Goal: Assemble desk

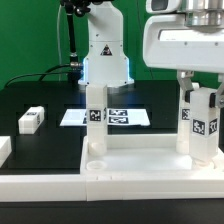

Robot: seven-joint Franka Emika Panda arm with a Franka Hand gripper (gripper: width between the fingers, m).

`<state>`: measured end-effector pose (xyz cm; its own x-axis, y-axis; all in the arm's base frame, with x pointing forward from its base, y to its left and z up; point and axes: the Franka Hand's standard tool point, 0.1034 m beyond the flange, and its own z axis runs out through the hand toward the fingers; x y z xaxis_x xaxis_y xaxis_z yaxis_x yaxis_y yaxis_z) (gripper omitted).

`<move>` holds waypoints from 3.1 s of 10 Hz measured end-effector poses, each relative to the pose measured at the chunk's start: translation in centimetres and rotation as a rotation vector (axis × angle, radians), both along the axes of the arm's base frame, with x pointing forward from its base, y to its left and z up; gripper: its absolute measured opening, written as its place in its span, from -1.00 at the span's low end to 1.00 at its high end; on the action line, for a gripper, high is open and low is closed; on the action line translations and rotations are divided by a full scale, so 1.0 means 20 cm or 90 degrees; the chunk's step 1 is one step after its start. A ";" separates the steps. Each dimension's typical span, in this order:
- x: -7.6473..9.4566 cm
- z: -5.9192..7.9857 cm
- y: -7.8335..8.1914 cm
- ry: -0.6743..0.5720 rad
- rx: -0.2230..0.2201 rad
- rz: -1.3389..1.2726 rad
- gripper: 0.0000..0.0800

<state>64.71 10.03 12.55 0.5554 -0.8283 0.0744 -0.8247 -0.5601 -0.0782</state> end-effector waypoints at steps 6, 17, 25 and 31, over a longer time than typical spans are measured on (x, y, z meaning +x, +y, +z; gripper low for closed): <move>-0.03 0.00 0.01 0.003 0.017 -0.315 -0.28; -0.07 -0.03 -0.04 0.020 -0.017 -0.014 0.62; -0.05 0.03 0.05 0.023 -0.080 0.430 0.62; -0.03 0.01 0.02 0.010 -0.059 0.516 0.62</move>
Offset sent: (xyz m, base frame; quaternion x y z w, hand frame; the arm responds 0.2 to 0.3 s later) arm 0.0094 0.0212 -0.0071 0.0121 0.0371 0.1954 0.9799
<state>64.15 10.41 12.75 0.9810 -0.1594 0.1105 -0.1610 -0.9869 0.0057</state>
